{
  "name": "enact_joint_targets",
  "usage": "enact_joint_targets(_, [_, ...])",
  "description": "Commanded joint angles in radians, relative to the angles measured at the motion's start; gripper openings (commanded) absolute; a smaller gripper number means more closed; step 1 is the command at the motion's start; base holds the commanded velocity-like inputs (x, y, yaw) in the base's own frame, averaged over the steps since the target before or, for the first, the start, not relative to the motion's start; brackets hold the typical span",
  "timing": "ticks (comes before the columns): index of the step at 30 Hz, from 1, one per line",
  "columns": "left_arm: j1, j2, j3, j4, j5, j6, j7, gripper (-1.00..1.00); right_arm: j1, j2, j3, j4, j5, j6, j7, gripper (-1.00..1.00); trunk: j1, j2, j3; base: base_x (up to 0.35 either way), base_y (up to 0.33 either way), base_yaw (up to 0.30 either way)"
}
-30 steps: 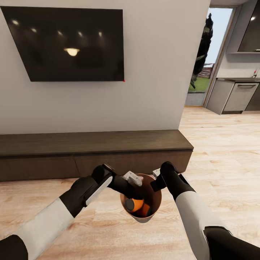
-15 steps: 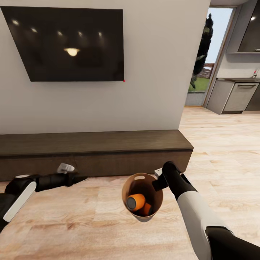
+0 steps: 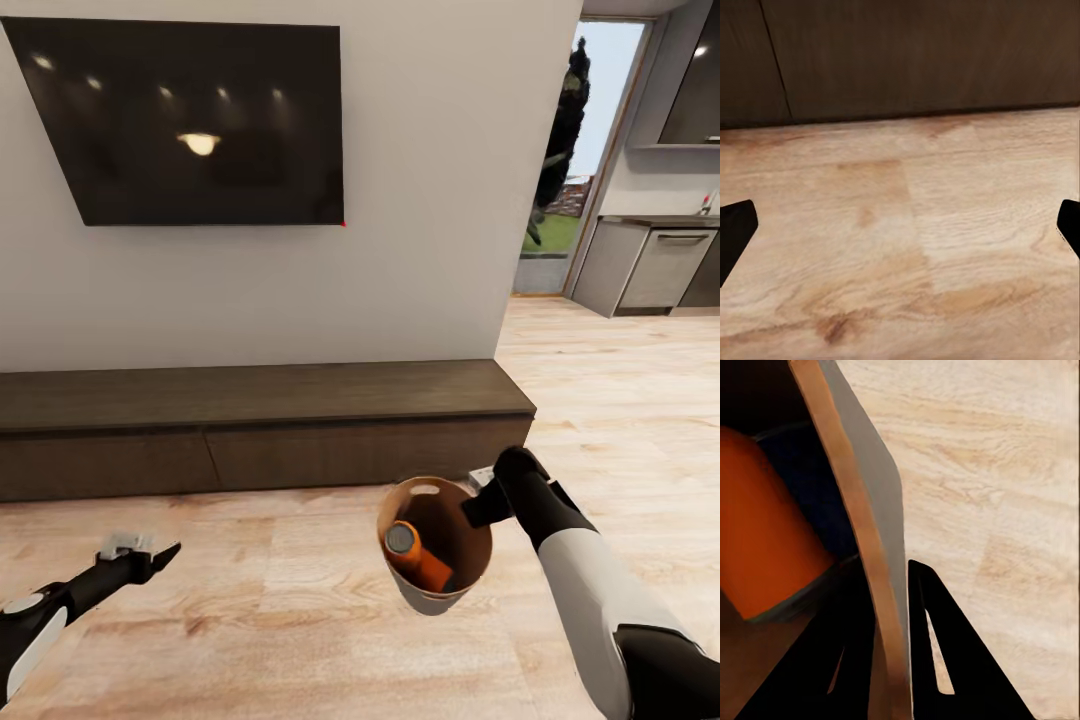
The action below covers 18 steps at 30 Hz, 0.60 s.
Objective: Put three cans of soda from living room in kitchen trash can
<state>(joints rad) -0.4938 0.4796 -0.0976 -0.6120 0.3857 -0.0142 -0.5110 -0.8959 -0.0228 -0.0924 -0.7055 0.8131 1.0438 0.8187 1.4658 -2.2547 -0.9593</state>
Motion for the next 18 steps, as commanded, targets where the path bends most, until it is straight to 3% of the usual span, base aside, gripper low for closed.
enact_joint_targets(1, [0.0,-0.014,0.0,0.012,-0.001,-0.02,0.007,1.0,0.0,-0.012,-0.012,0.002,-0.014,0.003,0.007,-1.0,0.0,0.0,0.0,0.0,0.0,0.0])
enact_joint_targets(3, [0.0,-0.028,-0.001,0.021,-0.002,-0.037,0.011,1.0,0.0,-0.021,-0.034,0.005,-0.014,0.003,0.007,-1.0,0.0,0.0,0.0,0.0,0.0,0.0])
enact_joint_targets(4, [0.0,-0.039,-0.001,0.035,-0.003,-0.057,0.014,1.0,0.0,-0.03,-0.064,0.008,-0.014,0.003,0.008,-1.0,0.0,0.0,0.0,0.0,0.0,0.0])
enact_joint_targets(9, [0.0,-0.058,-0.002,0.104,-0.004,-0.135,0.043,1.0,0.0,-0.064,-0.136,0.016,-0.013,0.003,0.008,-1.0,0.004,-0.007,-0.003,0.0,0.0,0.0])
enact_joint_targets(18, [0.0,-0.066,-0.004,0.122,-0.004,-0.153,0.056,1.0,-0.001,-0.137,-0.158,0.162,-0.021,-0.007,0.006,-1.0,0.038,-0.07,-0.031,0.0,0.0,0.0])
